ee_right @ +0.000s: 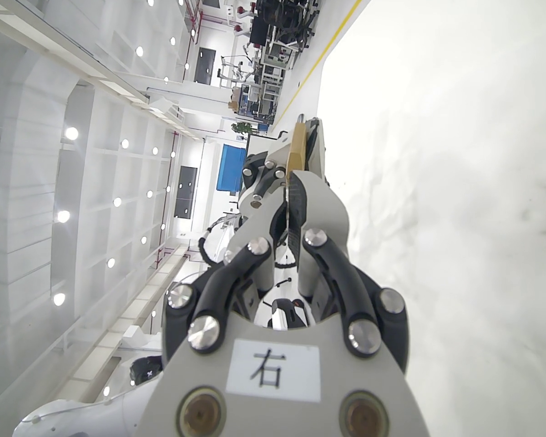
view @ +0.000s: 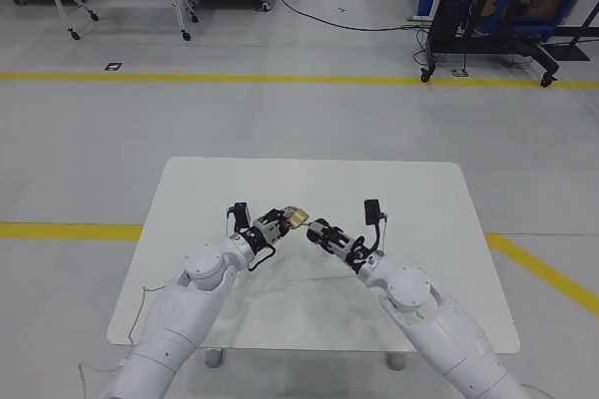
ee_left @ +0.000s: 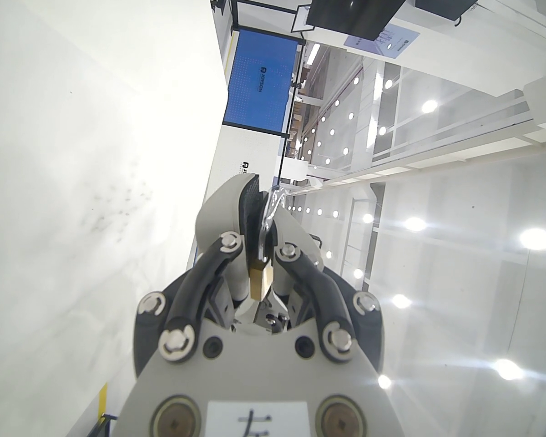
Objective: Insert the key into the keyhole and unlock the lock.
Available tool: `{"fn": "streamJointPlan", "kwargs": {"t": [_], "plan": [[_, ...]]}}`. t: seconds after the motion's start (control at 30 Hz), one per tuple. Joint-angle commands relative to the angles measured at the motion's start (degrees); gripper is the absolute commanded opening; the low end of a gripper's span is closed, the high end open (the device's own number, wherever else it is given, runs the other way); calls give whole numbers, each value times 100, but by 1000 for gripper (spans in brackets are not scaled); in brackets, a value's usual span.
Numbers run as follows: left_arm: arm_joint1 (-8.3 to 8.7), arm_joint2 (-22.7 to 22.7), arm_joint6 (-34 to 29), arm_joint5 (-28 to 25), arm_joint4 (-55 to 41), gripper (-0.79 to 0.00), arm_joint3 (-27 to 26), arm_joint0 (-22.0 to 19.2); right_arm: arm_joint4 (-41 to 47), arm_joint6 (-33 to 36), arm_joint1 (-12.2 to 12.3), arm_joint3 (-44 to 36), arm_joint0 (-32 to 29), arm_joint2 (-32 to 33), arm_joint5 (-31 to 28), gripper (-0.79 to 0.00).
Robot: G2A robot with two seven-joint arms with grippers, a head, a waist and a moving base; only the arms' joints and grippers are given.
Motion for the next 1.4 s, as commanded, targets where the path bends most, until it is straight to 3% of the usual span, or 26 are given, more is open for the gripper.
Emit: {"fn": "streamJointPlan", "kwargs": {"t": [0.0, 0.63, 1.37], "plan": [[-4, -9, 22, -6, -10, -785, 1, 6, -81, -42, -9, -4, 6, -15, 56, -785], [-43, -83, 128, 20, -87, -785, 0, 38, -444, -720, -148, -122, -45, -109, 206, -785], [-84, -78, 60, 57, -64, -785, 65, 13, -586, -816, -284, -71, -85, -164, 182, -785]]}}
